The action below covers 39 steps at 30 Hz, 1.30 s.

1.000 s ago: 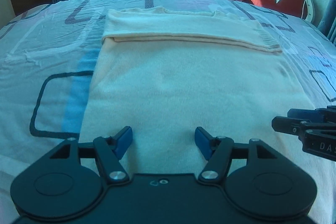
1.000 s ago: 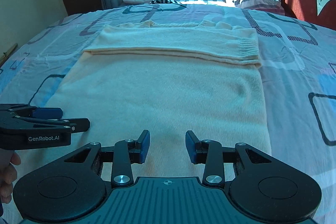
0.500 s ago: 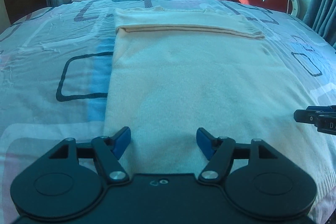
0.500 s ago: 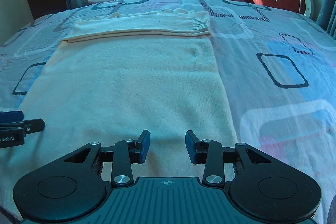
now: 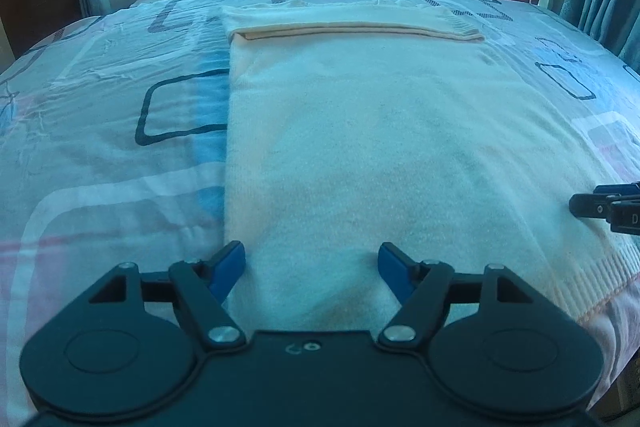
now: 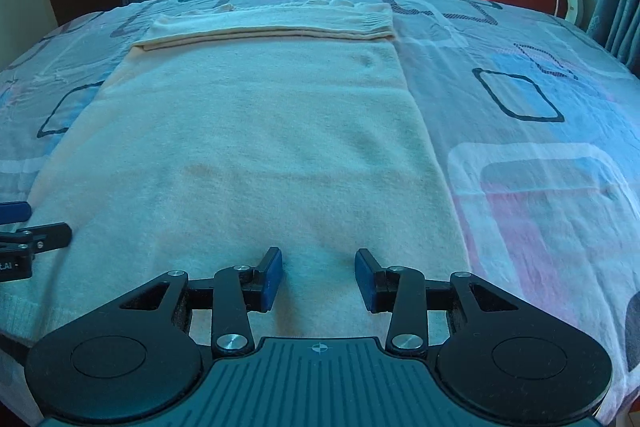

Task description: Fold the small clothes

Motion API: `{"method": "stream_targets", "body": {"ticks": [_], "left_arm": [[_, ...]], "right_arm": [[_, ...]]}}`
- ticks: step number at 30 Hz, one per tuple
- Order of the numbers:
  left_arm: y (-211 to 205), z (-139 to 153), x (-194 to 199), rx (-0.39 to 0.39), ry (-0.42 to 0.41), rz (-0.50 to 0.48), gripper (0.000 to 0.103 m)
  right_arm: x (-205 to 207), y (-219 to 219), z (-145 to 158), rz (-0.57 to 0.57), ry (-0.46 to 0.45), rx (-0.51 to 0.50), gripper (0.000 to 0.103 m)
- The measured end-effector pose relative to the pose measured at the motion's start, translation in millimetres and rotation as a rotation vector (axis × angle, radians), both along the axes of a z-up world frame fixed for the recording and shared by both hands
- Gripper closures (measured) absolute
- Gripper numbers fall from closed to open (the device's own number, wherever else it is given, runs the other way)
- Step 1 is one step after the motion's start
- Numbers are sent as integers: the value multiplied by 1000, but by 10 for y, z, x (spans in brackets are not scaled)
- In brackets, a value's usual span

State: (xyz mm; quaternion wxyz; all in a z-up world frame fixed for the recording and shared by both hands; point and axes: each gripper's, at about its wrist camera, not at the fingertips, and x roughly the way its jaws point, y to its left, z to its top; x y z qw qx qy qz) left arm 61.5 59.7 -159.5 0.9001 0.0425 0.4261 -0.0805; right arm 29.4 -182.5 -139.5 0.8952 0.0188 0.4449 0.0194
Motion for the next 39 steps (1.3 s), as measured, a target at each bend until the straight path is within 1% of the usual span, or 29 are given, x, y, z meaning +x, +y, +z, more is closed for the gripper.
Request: {"method": "stream_targets", "body": {"ticks": [1,3,7,16,24,30,32,33,35,39], "left_arm": [[19,10,-15,-3,2,7,31],[55,20,-44,1,10,29,25],[122,11,-101,-12,29,51,23],[162,-7,-230,-49,45,40,24],[202,-23,-303,-91,69,11,27],[230,-13,-355,-132,87,5,37],[245,-8,-364,-143,95,5,44],[254,-4,-365,-149,100,6,45],[278,4,-365,-161,111,1,53],[319,2,-337,-181,133,-2,55]], "right_arm": [[-35,-35,15,-7,-2,-4,56],[-94,-83,34,-19,-6,-11,53],[-191,-166,53,-44,-4,-19,51],[-333,-356,37,-106,7,-47,42],[-460,-465,10,-149,27,-4,42],[-494,-477,9,-145,38,36,42],[-491,-501,9,-150,44,58,42],[-488,-514,8,-153,49,74,42],[-485,-522,16,-151,54,91,42],[-470,-475,20,-119,57,55,42]]}}
